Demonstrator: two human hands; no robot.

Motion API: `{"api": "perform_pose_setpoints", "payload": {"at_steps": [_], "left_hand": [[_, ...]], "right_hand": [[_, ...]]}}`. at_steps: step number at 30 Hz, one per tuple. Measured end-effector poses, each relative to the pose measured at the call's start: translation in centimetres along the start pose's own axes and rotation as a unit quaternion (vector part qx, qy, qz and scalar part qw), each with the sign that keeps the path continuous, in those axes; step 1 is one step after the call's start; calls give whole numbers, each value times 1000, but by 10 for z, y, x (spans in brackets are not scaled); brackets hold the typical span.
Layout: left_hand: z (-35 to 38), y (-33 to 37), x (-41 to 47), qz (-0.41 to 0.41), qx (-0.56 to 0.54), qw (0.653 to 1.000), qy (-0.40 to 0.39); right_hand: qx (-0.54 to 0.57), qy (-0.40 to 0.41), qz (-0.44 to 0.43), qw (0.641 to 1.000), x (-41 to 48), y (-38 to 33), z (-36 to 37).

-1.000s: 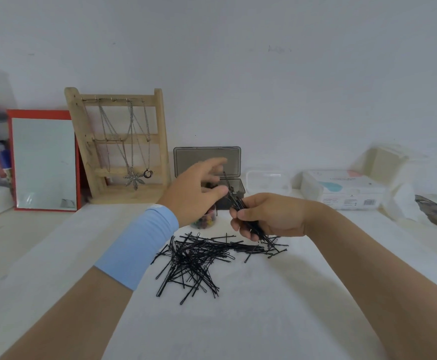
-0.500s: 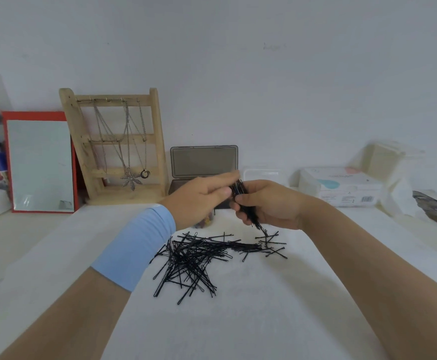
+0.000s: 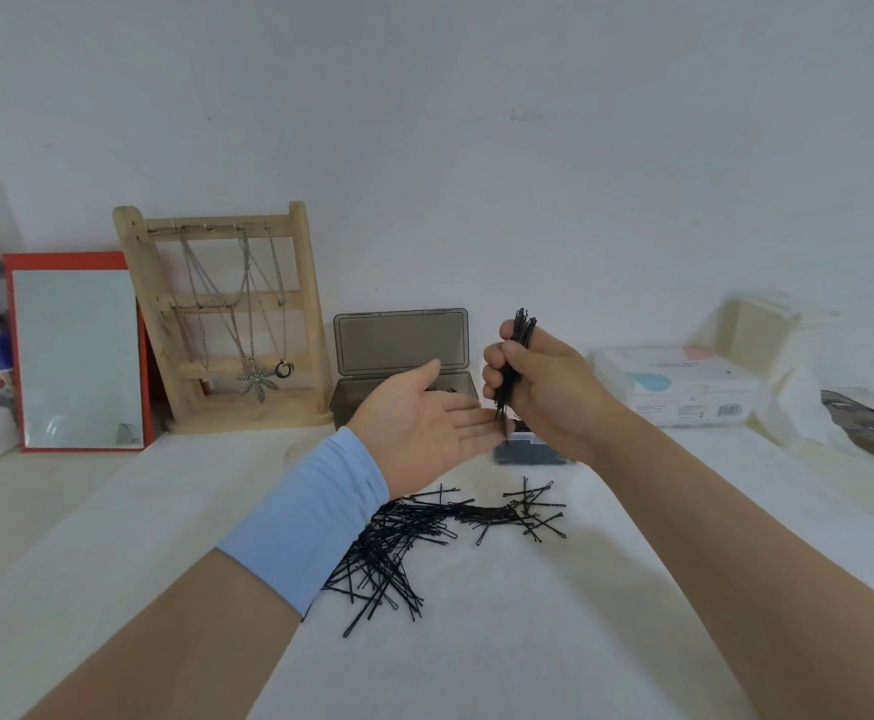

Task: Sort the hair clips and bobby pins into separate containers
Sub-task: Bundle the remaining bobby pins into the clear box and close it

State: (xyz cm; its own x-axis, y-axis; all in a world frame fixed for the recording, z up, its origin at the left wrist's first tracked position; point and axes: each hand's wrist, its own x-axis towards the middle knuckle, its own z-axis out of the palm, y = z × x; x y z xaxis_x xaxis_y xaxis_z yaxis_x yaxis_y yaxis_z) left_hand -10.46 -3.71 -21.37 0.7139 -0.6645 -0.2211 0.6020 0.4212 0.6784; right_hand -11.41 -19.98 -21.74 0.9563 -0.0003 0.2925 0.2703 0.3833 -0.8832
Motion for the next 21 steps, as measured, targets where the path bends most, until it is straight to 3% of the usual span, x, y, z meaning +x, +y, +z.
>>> {"api": "perform_pose_setpoints", "payload": {"at_steps": [3, 7, 9, 14, 17, 19, 21], "left_hand": [[6, 3, 4, -12, -25, 1000, -10], [7, -5, 7, -45, 31, 998, 10], [9, -8, 10, -23, 13, 1000, 6], [8, -3, 14, 21, -32, 999, 2], [6, -3, 13, 29, -48, 998, -4], [6, -2, 11, 16, 1, 1000, -8], [6, 2, 10, -2, 123, 992, 17]], "right_hand": [[-59, 26, -45, 997, 2, 3, 1], [-31, 40, -82, 995, 5, -1, 0], [-45, 39, -74, 995, 5, -1, -2], [-215, 31, -30, 976, 0, 5, -7], [-205, 9, -9, 979, 0, 6, -8], [-181, -8, 9, 983, 0, 3, -10], [-176, -7, 25, 984, 3, -3, -16]]}}
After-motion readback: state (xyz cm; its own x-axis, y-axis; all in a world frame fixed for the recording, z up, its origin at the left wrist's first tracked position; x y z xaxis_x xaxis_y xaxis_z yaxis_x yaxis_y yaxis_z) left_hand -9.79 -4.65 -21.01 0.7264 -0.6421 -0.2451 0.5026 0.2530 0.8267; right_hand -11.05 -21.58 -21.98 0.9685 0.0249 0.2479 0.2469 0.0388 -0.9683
